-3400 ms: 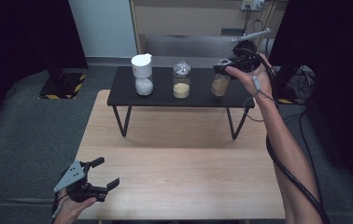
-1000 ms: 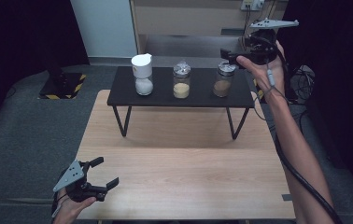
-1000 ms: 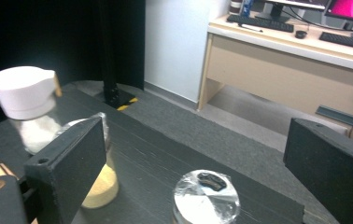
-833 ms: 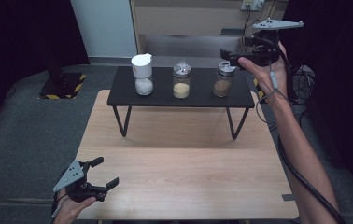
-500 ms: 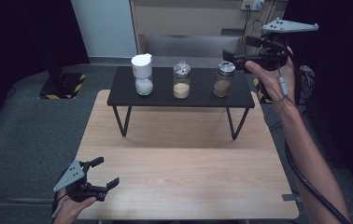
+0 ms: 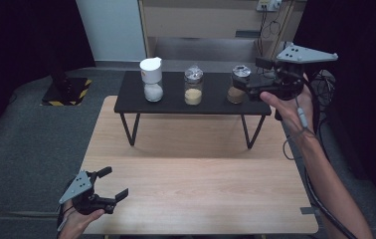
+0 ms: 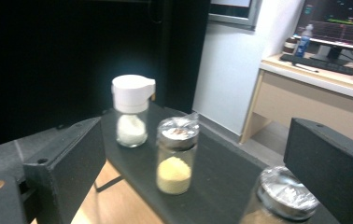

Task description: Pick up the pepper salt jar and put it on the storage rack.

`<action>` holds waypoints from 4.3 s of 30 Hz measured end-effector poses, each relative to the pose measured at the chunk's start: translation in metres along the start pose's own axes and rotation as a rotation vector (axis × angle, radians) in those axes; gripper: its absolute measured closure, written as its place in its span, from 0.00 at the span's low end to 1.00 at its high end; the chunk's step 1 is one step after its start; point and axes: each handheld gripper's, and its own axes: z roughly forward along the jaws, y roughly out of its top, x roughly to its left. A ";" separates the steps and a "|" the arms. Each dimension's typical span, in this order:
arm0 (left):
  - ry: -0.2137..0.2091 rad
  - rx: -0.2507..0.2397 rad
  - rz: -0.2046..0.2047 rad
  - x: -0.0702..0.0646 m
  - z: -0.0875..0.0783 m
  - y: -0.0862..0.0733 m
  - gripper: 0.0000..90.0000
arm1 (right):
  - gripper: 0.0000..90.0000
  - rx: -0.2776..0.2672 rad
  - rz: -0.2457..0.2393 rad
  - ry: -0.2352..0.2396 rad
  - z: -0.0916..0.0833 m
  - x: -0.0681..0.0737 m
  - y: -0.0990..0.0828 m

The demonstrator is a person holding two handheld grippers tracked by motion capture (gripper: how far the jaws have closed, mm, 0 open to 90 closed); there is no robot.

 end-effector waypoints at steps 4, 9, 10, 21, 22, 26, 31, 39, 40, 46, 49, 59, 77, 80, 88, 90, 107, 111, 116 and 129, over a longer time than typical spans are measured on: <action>0.001 -0.004 0.000 0.000 -0.001 -0.001 0.00 | 0.07 0.002 -0.014 0.009 -0.009 0.007 -0.011; -0.001 -0.001 0.001 0.000 -0.001 -0.001 0.00 | 0.07 -0.005 -0.021 0.013 -0.021 0.014 -0.029; 0.000 -0.002 0.001 0.000 -0.002 -0.001 0.00 | 0.07 -0.005 -0.021 0.013 -0.021 0.014 -0.029; 0.003 -0.006 0.004 -0.001 -0.003 -0.001 0.00 | 0.07 -0.008 -0.006 0.013 -0.045 0.021 -0.062; 0.003 -0.007 0.005 -0.001 -0.003 -0.001 0.00 | 0.07 -0.010 -0.007 0.008 -0.048 0.023 -0.065; 0.005 -0.008 0.005 -0.001 -0.004 -0.001 0.00 | 0.06 -0.009 -0.002 -0.001 -0.057 0.025 -0.081; 0.008 -0.012 0.002 -0.002 -0.004 -0.001 0.00 | 0.06 -0.007 0.009 0.000 -0.063 0.028 -0.095; 0.010 -0.011 0.004 -0.002 -0.004 -0.001 0.00 | 0.06 0.003 0.004 -0.008 -0.075 0.036 -0.124; 0.010 -0.011 0.006 -0.002 -0.004 -0.001 0.00 | 0.06 0.003 0.004 -0.008 -0.075 0.036 -0.124; 0.013 -0.015 0.006 -0.003 -0.005 -0.001 0.00 | 0.06 0.007 0.015 -0.006 -0.081 0.042 -0.143; 0.016 -0.016 0.006 -0.003 -0.005 -0.001 0.00 | 0.05 0.020 0.012 -0.005 -0.083 0.043 -0.151; 0.019 -0.016 0.010 -0.003 -0.005 -0.001 0.00 | 0.05 0.063 0.054 0.001 -0.091 0.046 -0.181; 0.022 -0.018 0.012 -0.004 -0.006 -0.001 0.00 | 0.05 0.114 0.093 0.016 -0.096 0.051 -0.218; 0.022 -0.019 0.011 -0.004 -0.006 -0.001 0.00 | 0.05 0.113 0.103 0.014 -0.096 0.053 -0.223; 0.023 -0.020 0.010 -0.004 -0.006 -0.001 0.00 | 0.05 0.123 0.125 0.006 -0.095 0.054 -0.234; 0.023 -0.020 0.011 -0.004 -0.006 -0.001 0.00 | 0.05 0.123 0.127 0.003 -0.095 0.054 -0.236; 0.028 -0.025 0.014 -0.005 -0.007 -0.001 0.00 | 0.05 0.120 0.134 -0.030 -0.097 0.054 -0.251; 0.026 -0.025 0.017 -0.005 -0.007 -0.001 0.00 | 0.05 0.124 0.134 -0.030 -0.096 0.055 -0.254; 0.025 -0.027 0.018 -0.005 -0.007 -0.002 0.00 | 0.05 0.122 0.131 -0.028 -0.096 0.055 -0.255; 0.013 -0.032 0.020 -0.004 -0.006 -0.002 0.00 | 0.06 0.117 0.126 -0.021 -0.096 0.054 -0.258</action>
